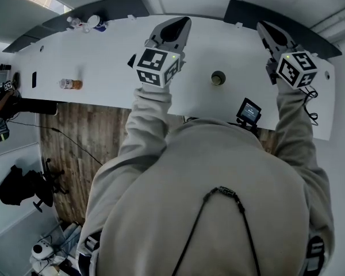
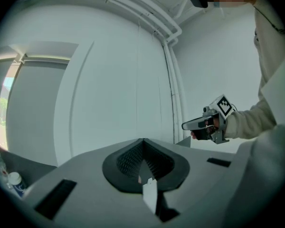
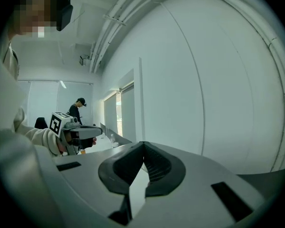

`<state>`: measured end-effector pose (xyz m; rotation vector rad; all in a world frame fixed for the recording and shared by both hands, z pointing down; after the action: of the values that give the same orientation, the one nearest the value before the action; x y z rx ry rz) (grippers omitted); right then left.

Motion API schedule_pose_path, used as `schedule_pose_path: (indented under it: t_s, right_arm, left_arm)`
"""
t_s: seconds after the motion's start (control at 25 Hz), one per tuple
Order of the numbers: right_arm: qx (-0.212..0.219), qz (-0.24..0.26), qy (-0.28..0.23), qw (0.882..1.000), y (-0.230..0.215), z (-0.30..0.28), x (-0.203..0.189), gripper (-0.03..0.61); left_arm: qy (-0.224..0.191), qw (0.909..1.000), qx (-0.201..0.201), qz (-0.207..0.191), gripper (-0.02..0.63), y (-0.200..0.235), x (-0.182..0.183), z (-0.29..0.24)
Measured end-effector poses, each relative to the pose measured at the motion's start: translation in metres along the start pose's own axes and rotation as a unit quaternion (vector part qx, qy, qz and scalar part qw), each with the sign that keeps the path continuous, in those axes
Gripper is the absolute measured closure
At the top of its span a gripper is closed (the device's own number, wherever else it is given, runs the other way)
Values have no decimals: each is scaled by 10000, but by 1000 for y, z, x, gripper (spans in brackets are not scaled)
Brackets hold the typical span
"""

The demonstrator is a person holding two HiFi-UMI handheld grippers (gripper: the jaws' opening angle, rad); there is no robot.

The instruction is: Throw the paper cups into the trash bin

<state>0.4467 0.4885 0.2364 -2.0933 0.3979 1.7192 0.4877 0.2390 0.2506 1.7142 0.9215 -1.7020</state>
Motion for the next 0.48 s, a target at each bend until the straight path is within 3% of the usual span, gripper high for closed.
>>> schedule_pose_path:
  t_s: [0.48]
  right_arm:
    - [284, -80, 97, 9995, 7, -8, -6, 560]
  left_arm:
    - [-63, 10000, 1, 55, 615, -9, 14, 3]
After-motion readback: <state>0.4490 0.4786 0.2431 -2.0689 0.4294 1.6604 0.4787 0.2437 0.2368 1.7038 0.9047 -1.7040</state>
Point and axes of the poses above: the fingertips, and each gripper's own axes: z backward along the fingers, y to its left, x out of its top, the point moved 5 cm from there along z, backward along the fingers, and after that the axes turned 4 degrees about -z, right-handed, at the moved point
